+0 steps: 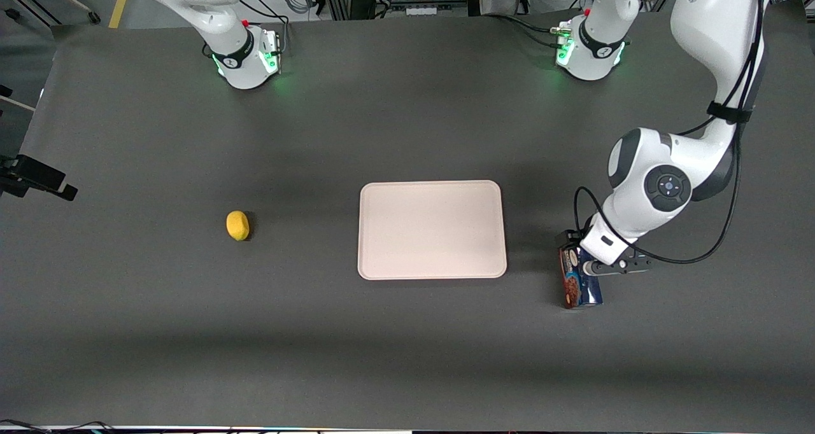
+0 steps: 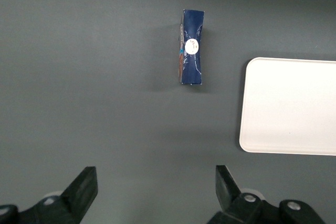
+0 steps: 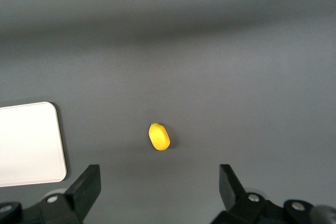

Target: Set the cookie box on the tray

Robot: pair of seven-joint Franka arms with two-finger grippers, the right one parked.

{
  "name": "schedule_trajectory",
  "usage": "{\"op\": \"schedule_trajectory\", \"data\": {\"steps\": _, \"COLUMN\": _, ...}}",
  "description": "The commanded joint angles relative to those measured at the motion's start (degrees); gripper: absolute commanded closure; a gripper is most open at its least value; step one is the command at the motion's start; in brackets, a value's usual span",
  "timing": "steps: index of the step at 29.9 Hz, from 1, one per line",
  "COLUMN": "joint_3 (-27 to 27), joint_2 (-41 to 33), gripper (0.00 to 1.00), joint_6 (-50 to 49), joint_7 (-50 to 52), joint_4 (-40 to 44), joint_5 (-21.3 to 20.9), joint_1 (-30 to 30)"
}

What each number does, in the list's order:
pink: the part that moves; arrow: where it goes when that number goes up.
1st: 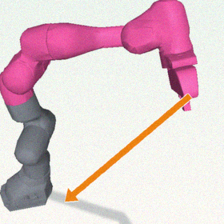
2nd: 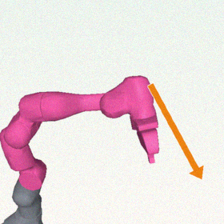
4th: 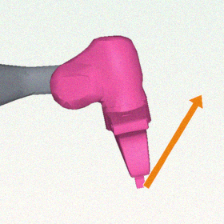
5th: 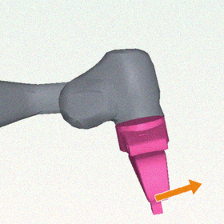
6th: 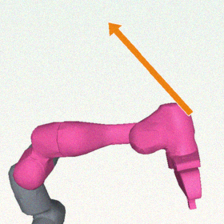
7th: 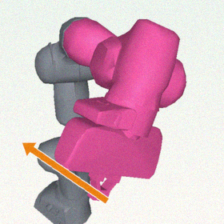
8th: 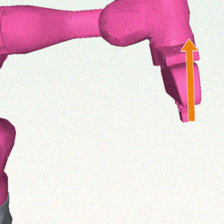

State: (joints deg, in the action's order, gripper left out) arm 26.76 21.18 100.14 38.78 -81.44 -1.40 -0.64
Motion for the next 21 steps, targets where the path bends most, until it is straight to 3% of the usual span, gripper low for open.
{"op": "schedule_trajectory", "data": {"steps": 1, "joint_3": 4.52, "joint_2": -0.26, "gripper": 0.96, "joint_6": 8.65, "joint_7": 7.53, "joint_4": -7.67, "joint_5": -2.37, "joint_1": -0.32}}
{"op": "schedule_trajectory", "data": {"steps": 4, "joint_3": 6.46, "joint_2": -0.08, "gripper": 0.96, "joint_6": 12.87, "joint_7": 8.50, "joint_4": -11.63, "joint_5": -7.38, "joint_1": -0.59}}
{"op": "schedule_trajectory", "data": {"steps": 12, "joint_3": 6.99, "joint_2": 0.53, "gripper": 0.94, "joint_6": 24.20, "joint_7": 9.47, "joint_4": -21.73, "joint_5": -9.06, "joint_1": -0.76}}
{"op": "schedule_trajectory", "data": {"steps": 21, "joint_3": 6.99, "joint_2": 3.60, "gripper": 0.94, "joint_6": 29.32, "joint_7": 14.83, "joint_4": -25.70, "joint_5": -18.02, "joint_1": -1.38}}
